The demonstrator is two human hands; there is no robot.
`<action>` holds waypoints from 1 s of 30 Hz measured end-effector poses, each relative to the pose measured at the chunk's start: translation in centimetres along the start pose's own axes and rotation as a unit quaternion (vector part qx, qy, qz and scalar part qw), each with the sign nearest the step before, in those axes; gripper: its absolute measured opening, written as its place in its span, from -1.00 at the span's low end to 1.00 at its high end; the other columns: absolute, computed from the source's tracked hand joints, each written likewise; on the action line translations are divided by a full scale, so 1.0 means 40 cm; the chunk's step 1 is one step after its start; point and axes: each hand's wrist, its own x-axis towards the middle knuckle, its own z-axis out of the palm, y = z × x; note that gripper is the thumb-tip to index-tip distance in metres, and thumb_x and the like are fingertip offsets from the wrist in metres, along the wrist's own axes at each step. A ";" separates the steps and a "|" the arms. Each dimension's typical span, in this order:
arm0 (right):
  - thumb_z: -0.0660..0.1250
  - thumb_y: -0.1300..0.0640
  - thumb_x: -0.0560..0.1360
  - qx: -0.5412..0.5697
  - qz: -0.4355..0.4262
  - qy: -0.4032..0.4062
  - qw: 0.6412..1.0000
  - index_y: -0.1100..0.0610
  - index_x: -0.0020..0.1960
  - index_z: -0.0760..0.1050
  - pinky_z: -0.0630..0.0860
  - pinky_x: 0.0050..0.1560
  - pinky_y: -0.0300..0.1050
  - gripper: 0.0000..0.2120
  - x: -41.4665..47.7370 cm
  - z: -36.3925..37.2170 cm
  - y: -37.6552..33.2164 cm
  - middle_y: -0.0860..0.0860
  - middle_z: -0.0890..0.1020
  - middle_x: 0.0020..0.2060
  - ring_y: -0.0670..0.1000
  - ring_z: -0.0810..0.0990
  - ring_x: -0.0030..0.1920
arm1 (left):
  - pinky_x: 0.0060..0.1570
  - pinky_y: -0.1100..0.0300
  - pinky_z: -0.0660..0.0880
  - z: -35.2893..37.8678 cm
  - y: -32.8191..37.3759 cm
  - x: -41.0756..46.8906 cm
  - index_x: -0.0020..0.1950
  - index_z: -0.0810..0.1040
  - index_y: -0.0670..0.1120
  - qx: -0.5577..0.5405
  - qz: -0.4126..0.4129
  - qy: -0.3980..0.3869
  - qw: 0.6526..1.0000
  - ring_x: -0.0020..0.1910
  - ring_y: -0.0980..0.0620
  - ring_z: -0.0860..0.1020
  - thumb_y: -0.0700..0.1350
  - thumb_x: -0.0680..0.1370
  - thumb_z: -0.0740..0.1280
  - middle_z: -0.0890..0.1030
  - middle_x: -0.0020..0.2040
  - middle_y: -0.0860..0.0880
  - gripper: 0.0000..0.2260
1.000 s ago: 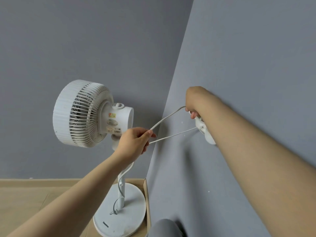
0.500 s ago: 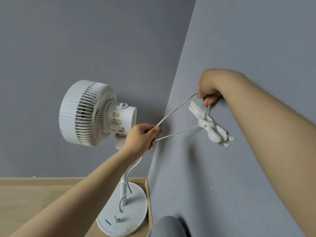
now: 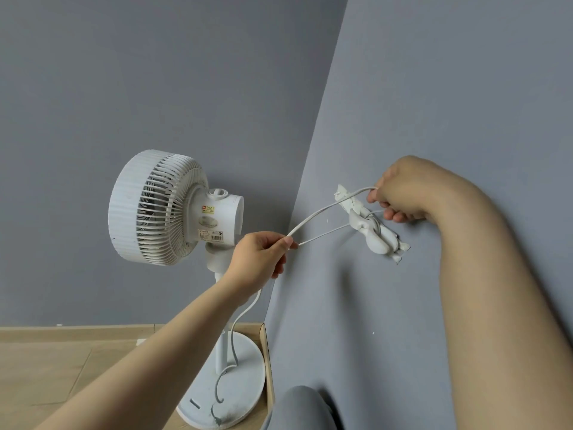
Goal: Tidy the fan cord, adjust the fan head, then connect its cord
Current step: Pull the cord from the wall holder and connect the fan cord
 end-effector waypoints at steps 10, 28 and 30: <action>0.31 0.14 0.52 0.081 -0.063 0.118 0.988 0.12 -0.16 0.58 0.59 -0.06 -0.02 -0.88 -0.122 0.121 0.125 0.08 0.64 -0.23 0.16 0.64 -0.15 | -0.51 0.33 0.40 -0.002 -0.023 -0.035 -0.09 0.65 -0.24 -0.003 -0.010 -0.006 1.000 -0.57 0.13 0.42 -0.16 0.60 0.27 0.48 -0.43 -0.05 -0.79; 0.28 0.32 0.49 0.072 -0.102 0.236 0.964 0.19 0.03 0.58 0.45 0.03 -0.14 -0.83 -0.141 0.312 0.212 0.04 0.54 0.03 0.08 0.58 -0.05 | -0.46 0.32 0.46 -0.012 -0.036 -0.080 -0.04 0.64 -0.28 -0.008 -0.025 -0.038 0.999 -0.50 0.10 0.47 -0.19 0.60 0.27 0.52 -0.36 -0.11 -0.80; 0.28 0.33 0.48 0.087 -0.104 0.235 0.963 0.24 0.06 0.59 0.51 0.10 -0.04 -0.81 -0.127 0.328 0.213 0.08 0.55 0.06 0.10 0.61 -0.02 | -0.45 0.32 0.46 -0.017 -0.042 -0.084 -0.04 0.64 -0.27 -0.006 -0.032 -0.036 0.999 -0.50 0.10 0.47 -0.19 0.59 0.28 0.52 -0.35 -0.12 -0.80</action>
